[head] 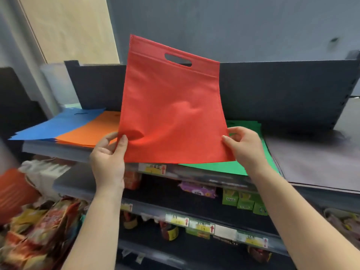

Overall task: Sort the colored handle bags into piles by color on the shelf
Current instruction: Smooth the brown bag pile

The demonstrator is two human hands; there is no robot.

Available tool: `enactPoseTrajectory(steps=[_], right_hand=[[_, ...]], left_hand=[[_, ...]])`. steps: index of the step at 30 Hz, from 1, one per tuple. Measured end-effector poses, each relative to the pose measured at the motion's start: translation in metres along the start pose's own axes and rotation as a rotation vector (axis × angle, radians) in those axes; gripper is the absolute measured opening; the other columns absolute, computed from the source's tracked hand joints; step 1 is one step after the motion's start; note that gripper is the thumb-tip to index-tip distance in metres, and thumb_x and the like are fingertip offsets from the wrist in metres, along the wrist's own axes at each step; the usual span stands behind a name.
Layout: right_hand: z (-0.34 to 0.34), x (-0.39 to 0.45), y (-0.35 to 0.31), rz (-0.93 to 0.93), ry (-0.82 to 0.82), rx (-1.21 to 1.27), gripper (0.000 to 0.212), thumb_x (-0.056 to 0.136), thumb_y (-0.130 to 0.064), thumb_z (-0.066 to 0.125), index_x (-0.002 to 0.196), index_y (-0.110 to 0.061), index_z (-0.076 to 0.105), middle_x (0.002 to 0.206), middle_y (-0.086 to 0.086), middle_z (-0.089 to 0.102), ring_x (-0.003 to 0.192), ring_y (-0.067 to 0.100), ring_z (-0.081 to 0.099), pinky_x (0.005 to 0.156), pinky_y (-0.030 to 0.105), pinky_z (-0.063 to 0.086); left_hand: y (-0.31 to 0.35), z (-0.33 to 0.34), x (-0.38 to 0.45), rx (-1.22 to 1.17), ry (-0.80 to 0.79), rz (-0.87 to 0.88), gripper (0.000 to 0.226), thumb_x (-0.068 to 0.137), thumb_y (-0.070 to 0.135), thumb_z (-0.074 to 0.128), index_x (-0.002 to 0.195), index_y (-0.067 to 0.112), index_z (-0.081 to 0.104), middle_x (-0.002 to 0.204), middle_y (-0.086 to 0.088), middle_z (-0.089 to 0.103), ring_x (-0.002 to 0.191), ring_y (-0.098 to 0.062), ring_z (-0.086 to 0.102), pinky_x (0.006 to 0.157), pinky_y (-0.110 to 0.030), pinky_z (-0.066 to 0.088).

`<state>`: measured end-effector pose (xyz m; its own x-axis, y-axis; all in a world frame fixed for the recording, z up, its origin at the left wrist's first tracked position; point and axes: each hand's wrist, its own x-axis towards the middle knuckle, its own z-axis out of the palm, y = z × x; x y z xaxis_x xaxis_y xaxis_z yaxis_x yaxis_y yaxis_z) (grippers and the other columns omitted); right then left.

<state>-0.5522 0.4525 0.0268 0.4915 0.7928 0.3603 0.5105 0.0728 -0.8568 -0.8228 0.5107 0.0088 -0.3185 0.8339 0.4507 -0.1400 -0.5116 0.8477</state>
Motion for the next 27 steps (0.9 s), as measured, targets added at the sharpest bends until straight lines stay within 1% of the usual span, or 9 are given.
enactPoseTrajectory(steps=[3,4,6,10,12,15,19,22,27], right_hand=[[0.033,0.018,-0.015,-0.088,0.076,-0.094,0.018,0.085,-0.010,0.067,0.102,-0.007,0.067,0.067,-0.002,0.060,0.060,0.008,0.052,0.057,0.013,0.040],[0.045,0.023,-0.019,-0.105,0.096,-0.130,0.017,0.085,-0.010,0.067,0.101,-0.009,0.068,0.065,-0.005,0.057,0.058,0.006,0.051,0.053,0.012,0.036],[0.067,0.029,-0.025,-0.121,0.110,-0.187,0.016,0.086,-0.010,0.065,0.102,-0.009,0.067,0.065,-0.003,0.056,0.062,0.013,0.052,0.056,0.022,0.035],[0.106,0.035,-0.025,-0.123,0.114,-0.298,0.016,0.088,-0.007,0.061,0.103,-0.005,0.066,0.066,-0.004,0.053,0.073,0.024,0.053,0.059,0.025,0.026],[0.118,0.036,-0.020,-0.094,0.103,-0.371,0.018,0.089,-0.008,0.058,0.106,-0.005,0.065,0.077,0.001,0.060,0.083,0.028,0.057,0.065,0.026,0.030],[0.132,0.037,-0.012,-0.007,0.046,-0.533,0.025,0.092,-0.013,0.056,0.115,-0.004,0.060,0.110,0.014,0.065,0.104,0.033,0.057,0.080,0.035,0.043],[0.140,0.038,-0.005,0.126,-0.027,-0.821,0.030,0.092,-0.026,0.055,0.117,-0.009,0.057,0.118,0.012,0.062,0.109,0.033,0.057,0.080,0.036,0.046],[0.135,0.040,-0.008,0.144,-0.009,-0.938,0.035,0.093,-0.035,0.053,0.119,-0.012,0.055,0.120,0.009,0.061,0.110,0.031,0.057,0.078,0.034,0.045],[0.108,0.043,-0.023,0.028,0.049,-0.978,0.037,0.093,-0.039,0.051,0.123,-0.016,0.055,0.120,0.004,0.059,0.112,0.026,0.056,0.080,0.033,0.045]], left_hand=[[-0.015,-0.014,0.049,0.112,-0.100,0.022,0.016,0.088,0.017,0.066,0.082,0.032,0.067,0.075,0.011,0.072,0.072,-0.005,0.067,0.066,-0.019,0.052],[-0.021,-0.019,0.065,0.165,-0.131,0.037,0.015,0.087,0.016,0.067,0.083,0.031,0.065,0.078,0.008,0.071,0.074,-0.009,0.067,0.069,-0.024,0.052],[-0.035,-0.026,0.092,0.290,-0.189,0.069,0.012,0.086,0.016,0.068,0.087,0.026,0.064,0.085,0.002,0.069,0.080,-0.015,0.066,0.073,-0.028,0.052],[-0.061,-0.034,0.130,0.562,-0.267,0.131,0.013,0.085,0.016,0.069,0.097,0.015,0.064,0.085,0.004,0.063,0.078,-0.008,0.059,0.061,-0.012,0.041],[-0.071,-0.034,0.141,0.673,-0.337,0.115,0.014,0.086,0.016,0.068,0.099,0.012,0.064,0.087,0.000,0.063,0.078,-0.012,0.057,0.059,-0.014,0.039],[-0.081,-0.034,0.151,0.884,-0.466,0.092,0.021,0.087,0.023,0.067,0.104,0.011,0.063,0.089,-0.001,0.063,0.082,-0.017,0.057,0.065,-0.026,0.042],[-0.085,-0.033,0.155,1.258,-0.619,0.162,0.035,0.088,0.036,0.062,0.117,0.016,0.057,0.108,-0.003,0.061,0.098,-0.025,0.059,0.071,-0.031,0.044],[-0.080,-0.018,0.153,1.295,-0.654,0.284,0.037,0.090,0.041,0.057,0.119,0.018,0.056,0.116,-0.004,0.053,0.103,-0.026,0.056,0.067,-0.032,0.042],[-0.071,0.031,0.147,1.207,-0.828,0.373,0.040,0.091,0.041,0.055,0.124,0.019,0.053,0.123,-0.004,0.054,0.116,-0.025,0.050,0.086,-0.037,0.045]])
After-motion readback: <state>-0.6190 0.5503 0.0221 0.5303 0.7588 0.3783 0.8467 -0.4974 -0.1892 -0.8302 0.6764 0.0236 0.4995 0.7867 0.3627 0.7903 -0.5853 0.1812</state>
